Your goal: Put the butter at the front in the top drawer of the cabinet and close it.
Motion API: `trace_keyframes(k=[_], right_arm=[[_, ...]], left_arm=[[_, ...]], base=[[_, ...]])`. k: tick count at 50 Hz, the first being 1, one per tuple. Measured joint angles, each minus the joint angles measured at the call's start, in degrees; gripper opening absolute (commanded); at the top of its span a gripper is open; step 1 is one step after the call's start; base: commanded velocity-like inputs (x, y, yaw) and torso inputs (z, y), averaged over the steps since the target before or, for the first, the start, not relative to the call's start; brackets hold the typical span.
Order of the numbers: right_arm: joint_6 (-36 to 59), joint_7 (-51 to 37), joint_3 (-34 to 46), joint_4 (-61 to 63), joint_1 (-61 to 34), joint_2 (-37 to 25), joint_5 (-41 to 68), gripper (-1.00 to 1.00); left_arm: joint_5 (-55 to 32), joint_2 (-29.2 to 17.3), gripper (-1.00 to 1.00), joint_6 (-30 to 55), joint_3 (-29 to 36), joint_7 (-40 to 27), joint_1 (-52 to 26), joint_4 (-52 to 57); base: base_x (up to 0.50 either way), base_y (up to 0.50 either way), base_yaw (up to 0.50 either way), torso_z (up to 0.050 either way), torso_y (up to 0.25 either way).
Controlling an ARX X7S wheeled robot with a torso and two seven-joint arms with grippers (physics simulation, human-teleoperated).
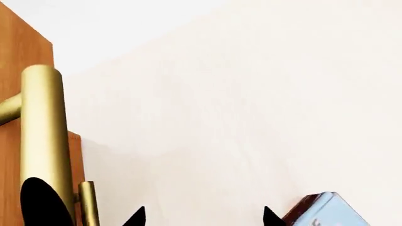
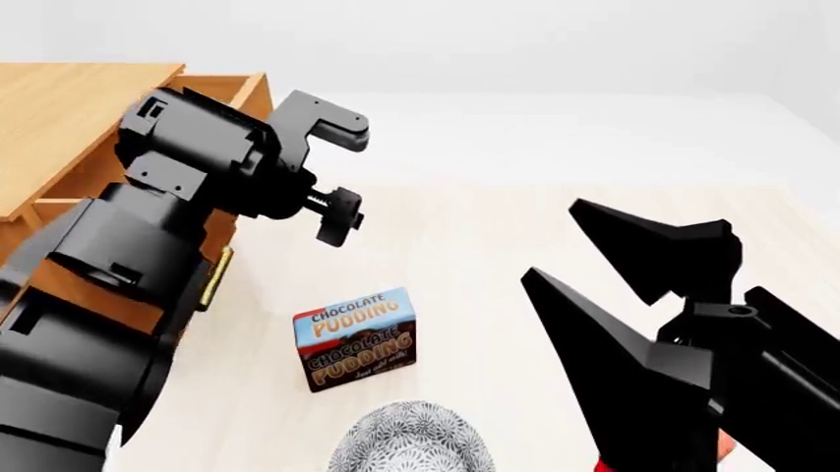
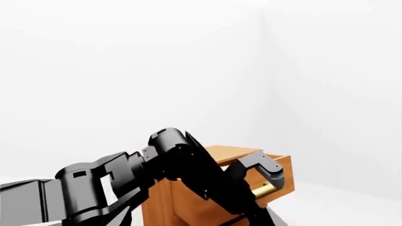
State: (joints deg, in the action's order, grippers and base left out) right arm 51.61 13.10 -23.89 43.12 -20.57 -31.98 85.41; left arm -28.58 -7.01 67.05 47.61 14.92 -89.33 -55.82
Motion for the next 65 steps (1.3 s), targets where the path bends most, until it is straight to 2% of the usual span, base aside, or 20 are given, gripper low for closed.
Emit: trace_keyframes(k=[6,12,21,36,43,56,65], right_arm=[[0.13,-0.48,0.67,-0.34,-0.82,-0.23,0.06,1.00],[0.12,-0.85,1.11,-0.45,-1.45,-0.48,0.19,1.00],[-0.05,-1.04,1.79,-0.44,-2.19,-0.63,0.02,1.00],[-0.24,-0.80,2.66,-0.68,-2.51,-0.52,-0.58,1.00],[-0.35,-0.91,3.05,-0.67,-2.82,-0.55,-0.71,1.00],[-0.41,-1.96,3.65,-0.52,-3.87,-1.08,0.12,1.00],[-0.34,-3.28,4.23,-0.52,-4.93,-1.47,0.63,1.00]], left_arm=[[4.41,-1.11,1.00,-4.45,2.47,1.35,-1.66,-8.84],[8.36,-2.88,1.00,-11.75,4.84,-0.49,-0.68,-15.67],[7.59,-3.83,1.00,-18.31,-0.04,-1.96,3.06,-17.62],[17.11,-4.87,1.00,-21.04,-0.58,3.58,3.91,-18.36],[12.56,-9.17,1.00,-15.98,-3.89,0.61,7.70,-5.78],[-0.59,-20.37,1.00,-0.31,-12.49,-7.14,18.71,30.73],[-9.70,-24.80,1.00,9.90,-20.21,-11.36,23.68,51.62]], base=[[0.02,0.00,-0.01,0.000,0.000],[0.02,0.00,-0.01,0.000,0.000],[0.00,0.00,0.00,0.000,0.000],[0.02,0.00,0.00,0.000,0.000],[0.01,0.00,0.00,0.000,0.000],[0.00,0.00,0.00,0.000,0.000],[0.00,0.00,0.00,0.000,0.000]])
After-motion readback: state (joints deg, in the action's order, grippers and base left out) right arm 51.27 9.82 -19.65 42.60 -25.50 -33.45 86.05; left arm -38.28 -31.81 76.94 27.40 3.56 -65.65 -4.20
